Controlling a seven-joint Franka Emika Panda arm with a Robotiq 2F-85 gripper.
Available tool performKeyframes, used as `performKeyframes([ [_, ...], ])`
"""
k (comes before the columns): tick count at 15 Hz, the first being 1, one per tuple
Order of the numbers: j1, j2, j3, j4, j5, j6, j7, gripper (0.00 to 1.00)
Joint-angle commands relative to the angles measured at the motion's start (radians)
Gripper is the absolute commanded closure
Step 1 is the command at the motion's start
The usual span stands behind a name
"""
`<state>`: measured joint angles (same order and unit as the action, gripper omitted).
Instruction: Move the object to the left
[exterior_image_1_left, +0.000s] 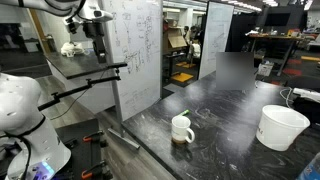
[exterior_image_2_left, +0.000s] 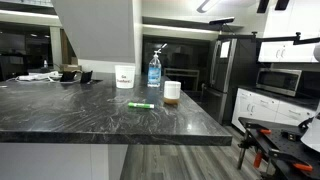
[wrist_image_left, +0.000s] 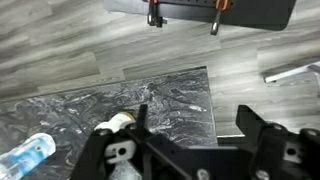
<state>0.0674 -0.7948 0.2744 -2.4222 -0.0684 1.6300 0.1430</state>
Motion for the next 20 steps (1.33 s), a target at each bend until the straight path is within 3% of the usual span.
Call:
performKeyframes([
  [1, 0.027, 0.007, -0.018, 0.003, -0.014, -0.004, 0.016, 0.00],
  [11, 0.027, 0.018, -0.026, 0.004, -0.014, 0.017, 0.005, 0.00],
  [16, 0.019, 0.191, -0.093, 0.032, -0.067, 0.246, -0.097, 0.00],
  [20, 0.009, 0.448, -0.162, 0.084, -0.096, 0.462, -0.202, 0.00],
])
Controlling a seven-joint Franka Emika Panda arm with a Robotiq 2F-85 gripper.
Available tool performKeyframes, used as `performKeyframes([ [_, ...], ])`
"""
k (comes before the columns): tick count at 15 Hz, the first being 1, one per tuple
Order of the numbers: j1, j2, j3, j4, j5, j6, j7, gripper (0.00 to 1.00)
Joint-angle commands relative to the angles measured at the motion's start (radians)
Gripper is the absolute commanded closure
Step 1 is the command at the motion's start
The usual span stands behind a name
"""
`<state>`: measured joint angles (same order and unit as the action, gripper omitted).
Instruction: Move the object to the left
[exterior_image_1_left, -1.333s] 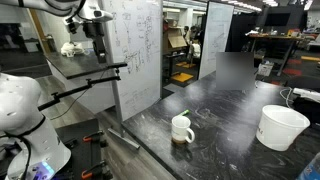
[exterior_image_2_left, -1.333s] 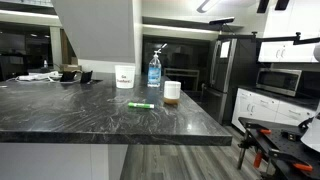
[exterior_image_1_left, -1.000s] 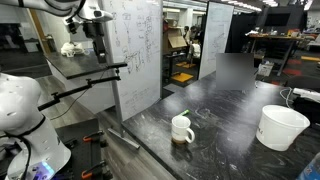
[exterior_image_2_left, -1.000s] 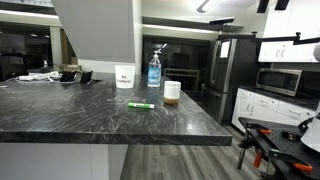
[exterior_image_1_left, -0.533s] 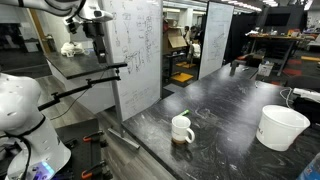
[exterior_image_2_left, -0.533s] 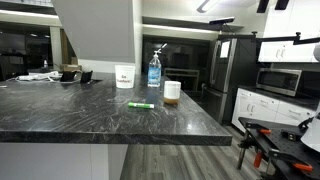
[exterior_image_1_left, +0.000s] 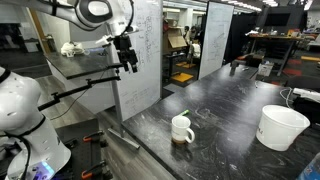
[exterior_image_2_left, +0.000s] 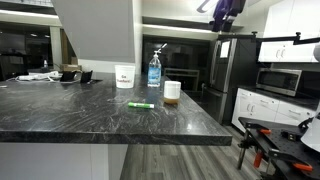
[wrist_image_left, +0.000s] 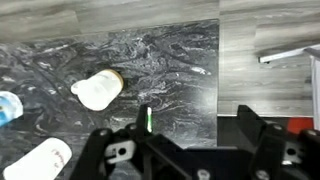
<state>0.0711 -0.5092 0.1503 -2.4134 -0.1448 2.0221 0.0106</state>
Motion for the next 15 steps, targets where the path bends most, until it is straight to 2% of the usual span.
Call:
performKeyframes([
  [1, 0.006, 0.229, -0.053, 0.105, -0.013, 0.099, -0.101, 0.00],
  [4, -0.001, 0.421, -0.081, 0.202, 0.000, 0.157, -0.168, 0.00],
  [7, -0.010, 0.566, -0.087, 0.307, -0.025, 0.175, -0.180, 0.00],
  [15, -0.065, 0.858, -0.100, 0.520, 0.030, 0.204, -0.285, 0.00],
])
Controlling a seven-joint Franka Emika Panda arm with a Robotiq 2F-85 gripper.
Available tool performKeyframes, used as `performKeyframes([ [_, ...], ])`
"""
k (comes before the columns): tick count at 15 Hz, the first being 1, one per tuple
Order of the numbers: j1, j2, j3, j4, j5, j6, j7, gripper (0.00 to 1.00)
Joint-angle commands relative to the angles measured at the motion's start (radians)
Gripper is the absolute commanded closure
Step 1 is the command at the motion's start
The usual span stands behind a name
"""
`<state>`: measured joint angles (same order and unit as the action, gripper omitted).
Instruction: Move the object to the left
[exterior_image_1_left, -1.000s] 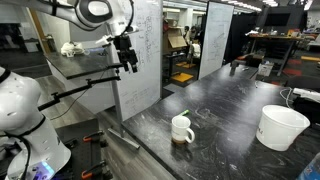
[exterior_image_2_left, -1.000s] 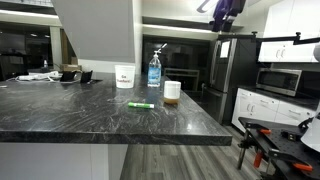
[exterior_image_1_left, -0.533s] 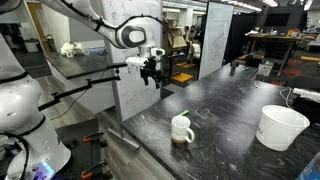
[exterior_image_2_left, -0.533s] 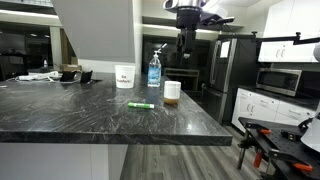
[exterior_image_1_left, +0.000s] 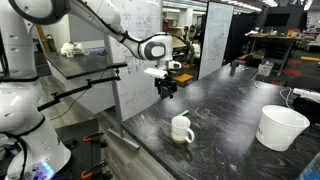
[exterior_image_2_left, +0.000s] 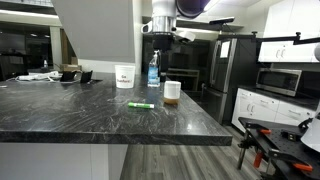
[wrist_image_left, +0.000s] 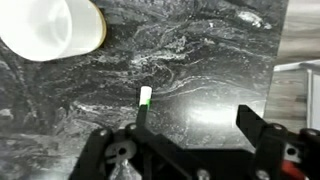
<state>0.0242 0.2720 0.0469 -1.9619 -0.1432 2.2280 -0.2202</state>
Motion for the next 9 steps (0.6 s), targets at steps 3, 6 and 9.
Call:
performKeyframes([
  [3, -0.045, 0.142, 0.013, 0.070, 0.053, 0.037, -0.083, 0.00],
  [6, -0.056, 0.196, 0.017, 0.070, 0.071, 0.082, -0.103, 0.00],
  [9, -0.067, 0.232, 0.017, 0.073, 0.079, 0.130, -0.103, 0.00],
])
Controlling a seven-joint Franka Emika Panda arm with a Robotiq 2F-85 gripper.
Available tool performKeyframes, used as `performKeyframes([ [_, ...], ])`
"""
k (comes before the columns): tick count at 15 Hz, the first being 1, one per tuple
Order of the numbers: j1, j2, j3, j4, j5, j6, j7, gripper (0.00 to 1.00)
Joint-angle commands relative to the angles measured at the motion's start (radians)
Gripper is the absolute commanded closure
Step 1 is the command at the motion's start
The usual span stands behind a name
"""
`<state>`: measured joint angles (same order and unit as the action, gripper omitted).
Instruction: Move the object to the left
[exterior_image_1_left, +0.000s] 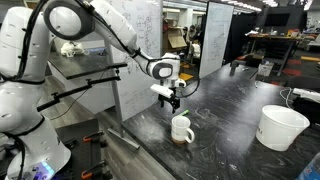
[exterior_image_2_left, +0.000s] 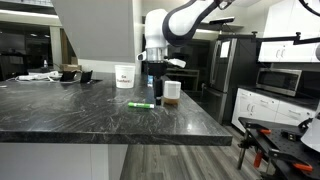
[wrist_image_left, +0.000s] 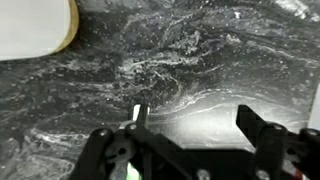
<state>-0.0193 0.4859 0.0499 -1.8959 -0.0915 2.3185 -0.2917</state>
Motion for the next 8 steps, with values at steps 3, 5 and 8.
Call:
performKeyframes([
  [3, -0.050, 0.068, 0.017, 0.082, 0.038, 0.033, -0.053, 0.00],
  [5, -0.065, 0.102, 0.014, 0.145, 0.040, 0.014, -0.066, 0.00],
  [8, -0.096, 0.168, 0.027, 0.248, 0.076, -0.017, -0.097, 0.00],
])
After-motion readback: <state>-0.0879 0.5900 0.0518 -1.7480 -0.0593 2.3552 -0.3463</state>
